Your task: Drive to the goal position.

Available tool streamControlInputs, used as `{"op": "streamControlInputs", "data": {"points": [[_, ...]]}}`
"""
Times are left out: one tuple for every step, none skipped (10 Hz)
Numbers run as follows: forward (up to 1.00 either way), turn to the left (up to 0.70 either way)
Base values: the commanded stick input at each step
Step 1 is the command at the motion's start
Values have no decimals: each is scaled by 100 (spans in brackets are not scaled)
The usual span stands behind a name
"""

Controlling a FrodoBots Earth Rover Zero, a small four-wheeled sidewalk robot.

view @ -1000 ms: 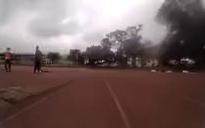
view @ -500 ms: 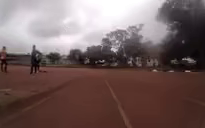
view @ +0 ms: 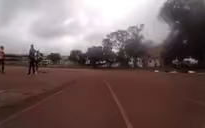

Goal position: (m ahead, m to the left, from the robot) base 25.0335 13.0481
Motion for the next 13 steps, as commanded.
{"op": "streamControlInputs", "data": {"points": [[70,0],[70,0],[70,0],[70,0],[70,0],[70,0],[70,0],[70,0],[70,0],[70,0],[70,0],[70,0],[70,0]]}}
